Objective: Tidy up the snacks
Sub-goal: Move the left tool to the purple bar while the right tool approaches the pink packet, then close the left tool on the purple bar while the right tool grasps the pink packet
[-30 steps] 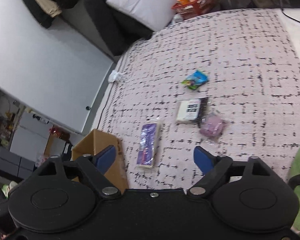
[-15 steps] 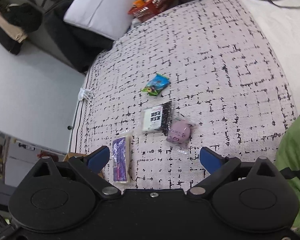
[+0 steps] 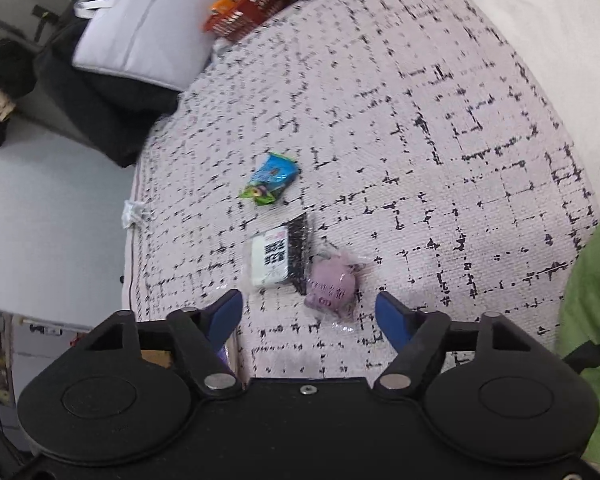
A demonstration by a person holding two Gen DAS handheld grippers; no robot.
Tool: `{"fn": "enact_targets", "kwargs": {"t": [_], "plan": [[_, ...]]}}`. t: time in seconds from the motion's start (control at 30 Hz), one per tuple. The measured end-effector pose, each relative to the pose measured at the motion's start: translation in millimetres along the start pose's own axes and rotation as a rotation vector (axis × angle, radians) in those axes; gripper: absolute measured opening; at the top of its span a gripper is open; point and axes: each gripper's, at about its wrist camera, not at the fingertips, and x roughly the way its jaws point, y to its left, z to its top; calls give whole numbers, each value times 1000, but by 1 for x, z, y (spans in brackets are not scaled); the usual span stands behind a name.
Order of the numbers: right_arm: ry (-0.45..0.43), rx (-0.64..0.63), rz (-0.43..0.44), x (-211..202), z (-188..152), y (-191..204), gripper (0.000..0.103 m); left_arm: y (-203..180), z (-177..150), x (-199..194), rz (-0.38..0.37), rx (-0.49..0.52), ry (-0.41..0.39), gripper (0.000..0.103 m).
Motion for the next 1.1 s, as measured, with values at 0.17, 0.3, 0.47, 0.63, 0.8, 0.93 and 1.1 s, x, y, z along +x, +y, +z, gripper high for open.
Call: {"fn": "enact_targets", "kwargs": {"t": [0.17, 0.3, 0.47, 0.63, 0.8, 0.93, 1.1], "plan": [[16, 13, -30, 19, 0, 1, 61, 0, 3, 22, 10, 19, 13, 98], [29, 11, -40, 29, 0, 2, 57, 1, 7, 38, 15, 28, 22, 96], [27, 0, -67, 39, 3, 2, 55, 0, 12, 54, 33, 47, 27, 96], [41, 2, -87, 50, 2, 1, 53, 0, 15, 67, 58, 79, 29, 96], [42, -23, -95, 58, 0, 1, 43, 1, 16, 78, 70, 76, 40, 88], [41, -17, -93, 59, 2, -1, 34, 3, 11, 84, 68, 64, 80, 73], [42, -40, -98, 56, -2, 2, 28, 9, 4, 77, 62, 30, 82, 46]]}}
